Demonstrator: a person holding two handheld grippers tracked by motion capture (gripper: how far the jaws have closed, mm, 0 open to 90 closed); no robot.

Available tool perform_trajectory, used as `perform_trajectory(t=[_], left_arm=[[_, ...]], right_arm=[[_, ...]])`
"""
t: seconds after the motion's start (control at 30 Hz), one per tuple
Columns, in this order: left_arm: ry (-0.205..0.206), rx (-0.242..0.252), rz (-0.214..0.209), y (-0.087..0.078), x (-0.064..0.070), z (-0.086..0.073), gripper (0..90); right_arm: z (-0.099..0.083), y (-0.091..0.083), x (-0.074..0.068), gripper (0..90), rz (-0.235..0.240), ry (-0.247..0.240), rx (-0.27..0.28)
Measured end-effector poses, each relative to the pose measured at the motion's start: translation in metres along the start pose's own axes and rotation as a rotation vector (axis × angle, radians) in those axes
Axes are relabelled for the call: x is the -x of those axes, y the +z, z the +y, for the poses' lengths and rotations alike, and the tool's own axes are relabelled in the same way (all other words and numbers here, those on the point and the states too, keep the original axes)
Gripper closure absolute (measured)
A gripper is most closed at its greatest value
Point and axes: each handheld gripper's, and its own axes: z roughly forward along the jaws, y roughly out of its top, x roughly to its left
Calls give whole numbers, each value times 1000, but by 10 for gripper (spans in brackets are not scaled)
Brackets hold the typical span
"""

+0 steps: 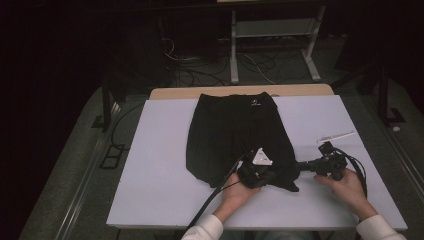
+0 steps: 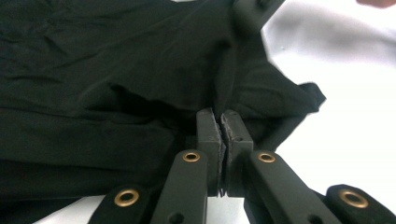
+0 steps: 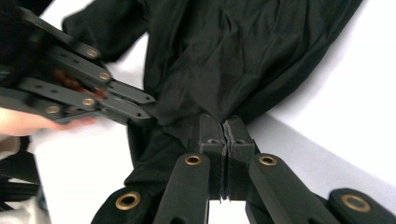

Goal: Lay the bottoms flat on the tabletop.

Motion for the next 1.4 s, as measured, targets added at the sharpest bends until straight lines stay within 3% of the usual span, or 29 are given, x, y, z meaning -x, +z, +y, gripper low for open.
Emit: perform_trajectory(t=[0.1, 0.23, 0.3, 0.37, 0.5, 0.67, 0.8, 0.93, 1.1, 1.3, 1.4], left_arm=[[33, -28, -37, -12, -6, 13, 876], [87, -118, -69, -22, -17, 40, 875], [125, -170, -64, -23, -23, 52, 874], [136, -198, -56, -20, -30, 60, 874], [118, -222, -45, -3, -45, 67, 872], [18, -182, -48, 16, -61, 61, 873], [-23, -175, -32, 21, -68, 55, 873], [-60, -148, -36, 21, -71, 50, 873], [-82, -131, -34, 21, -73, 46, 873], [-113, -114, -41, 19, -77, 40, 873], [-134, -99, -47, 18, -80, 37, 873]], right_arm=[[11, -10, -5, 872, -10, -16, -4], [30, -13, -10, 872, -42, -61, -43], [39, -13, -10, 872, -57, -71, -53], [47, -11, -8, 872, -69, -73, -59], [57, -1, 11, 872, -97, -28, -59], [57, 15, 38, 858, -125, 62, -12], [51, 13, 44, 729, -190, 92, 62], [35, 4, 44, 619, -160, 154, 124], [16, 0, 39, 556, -146, 176, 122], [9, 9, 39, 481, -153, 142, 112], [10, 17, 38, 493, -119, 120, 115]])
